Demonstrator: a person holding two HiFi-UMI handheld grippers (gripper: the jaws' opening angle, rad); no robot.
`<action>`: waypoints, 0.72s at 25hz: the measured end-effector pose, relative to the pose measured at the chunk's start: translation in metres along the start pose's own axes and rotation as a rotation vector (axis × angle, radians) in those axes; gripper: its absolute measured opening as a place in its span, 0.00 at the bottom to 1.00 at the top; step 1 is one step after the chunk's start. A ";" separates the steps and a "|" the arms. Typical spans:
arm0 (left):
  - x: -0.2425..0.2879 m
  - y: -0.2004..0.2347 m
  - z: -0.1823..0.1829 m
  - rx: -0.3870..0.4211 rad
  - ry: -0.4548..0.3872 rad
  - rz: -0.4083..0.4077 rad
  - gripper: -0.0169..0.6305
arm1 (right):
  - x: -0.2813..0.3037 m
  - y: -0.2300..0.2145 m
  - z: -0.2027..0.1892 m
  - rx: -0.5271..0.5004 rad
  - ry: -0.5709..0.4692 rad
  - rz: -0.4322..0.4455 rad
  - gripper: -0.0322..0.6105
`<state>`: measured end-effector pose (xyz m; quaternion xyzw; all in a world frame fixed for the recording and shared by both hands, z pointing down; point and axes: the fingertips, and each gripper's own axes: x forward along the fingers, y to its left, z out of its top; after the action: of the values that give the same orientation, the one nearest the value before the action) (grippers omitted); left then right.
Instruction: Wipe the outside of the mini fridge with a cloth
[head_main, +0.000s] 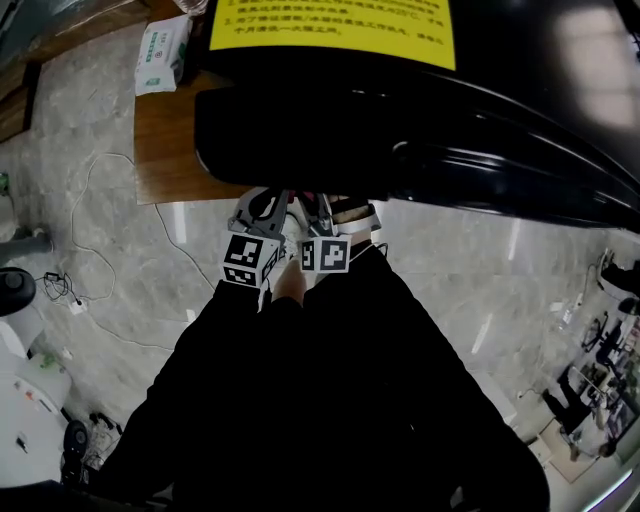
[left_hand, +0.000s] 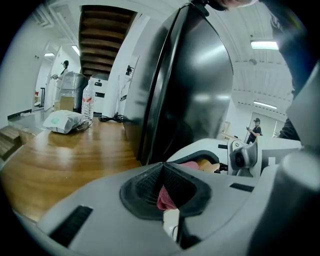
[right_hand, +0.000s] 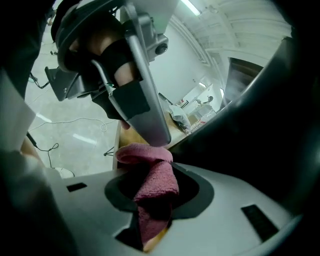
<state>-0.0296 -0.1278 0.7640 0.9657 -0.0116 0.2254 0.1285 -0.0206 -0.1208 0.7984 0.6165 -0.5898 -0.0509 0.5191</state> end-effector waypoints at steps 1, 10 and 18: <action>0.000 0.001 -0.002 -0.004 0.005 0.004 0.04 | 0.001 0.000 0.001 0.017 0.005 0.005 0.25; -0.047 -0.032 0.058 0.071 -0.074 -0.067 0.04 | -0.073 -0.052 0.034 0.254 -0.013 -0.027 0.26; -0.075 -0.140 0.162 0.202 -0.207 -0.287 0.04 | -0.209 -0.138 0.023 0.376 0.025 -0.204 0.26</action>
<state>-0.0160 -0.0358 0.5570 0.9834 0.1355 0.1043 0.0600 -0.0062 -0.0035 0.5763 0.7594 -0.5170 0.0155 0.3946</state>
